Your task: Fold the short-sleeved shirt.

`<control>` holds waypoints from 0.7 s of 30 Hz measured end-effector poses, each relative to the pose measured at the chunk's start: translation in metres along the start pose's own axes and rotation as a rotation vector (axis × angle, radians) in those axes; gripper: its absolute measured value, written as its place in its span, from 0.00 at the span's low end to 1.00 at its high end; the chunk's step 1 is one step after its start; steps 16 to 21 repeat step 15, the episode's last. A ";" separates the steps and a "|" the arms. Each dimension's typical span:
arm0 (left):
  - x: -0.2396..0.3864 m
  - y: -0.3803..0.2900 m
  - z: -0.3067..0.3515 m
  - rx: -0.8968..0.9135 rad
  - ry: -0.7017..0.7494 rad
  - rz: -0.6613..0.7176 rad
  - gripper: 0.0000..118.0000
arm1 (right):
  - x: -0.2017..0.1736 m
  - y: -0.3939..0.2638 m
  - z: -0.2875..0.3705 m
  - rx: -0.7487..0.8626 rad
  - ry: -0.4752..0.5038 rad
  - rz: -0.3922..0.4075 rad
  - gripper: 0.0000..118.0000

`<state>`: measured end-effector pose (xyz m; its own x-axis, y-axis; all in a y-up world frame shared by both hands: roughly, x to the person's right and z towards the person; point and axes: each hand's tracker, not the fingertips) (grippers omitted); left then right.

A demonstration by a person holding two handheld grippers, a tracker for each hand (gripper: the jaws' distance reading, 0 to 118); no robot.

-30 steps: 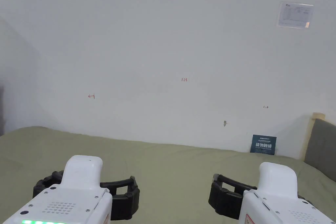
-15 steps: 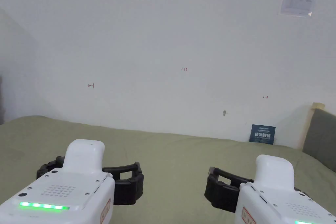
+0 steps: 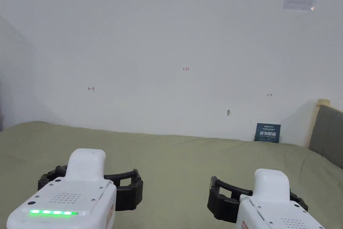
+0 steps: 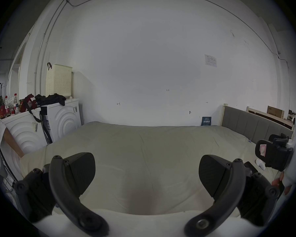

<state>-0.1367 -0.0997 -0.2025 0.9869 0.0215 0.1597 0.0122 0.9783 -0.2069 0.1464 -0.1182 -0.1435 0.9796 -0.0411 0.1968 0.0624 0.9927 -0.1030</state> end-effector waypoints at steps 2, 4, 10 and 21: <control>-0.001 -0.001 -0.001 -0.003 0.001 0.003 1.00 | 0.000 -0.001 0.000 -0.005 -0.002 0.009 1.00; 0.000 -0.001 -0.002 -0.005 -0.004 0.004 1.00 | -0.002 -0.002 0.000 -0.008 0.006 0.022 1.00; 0.004 -0.002 -0.002 -0.009 -0.015 -0.001 1.00 | -0.007 -0.002 0.001 -0.009 0.016 0.051 1.00; 0.011 0.000 -0.004 -0.009 -0.036 -0.013 1.00 | -0.010 -0.004 0.001 -0.007 0.030 0.066 1.00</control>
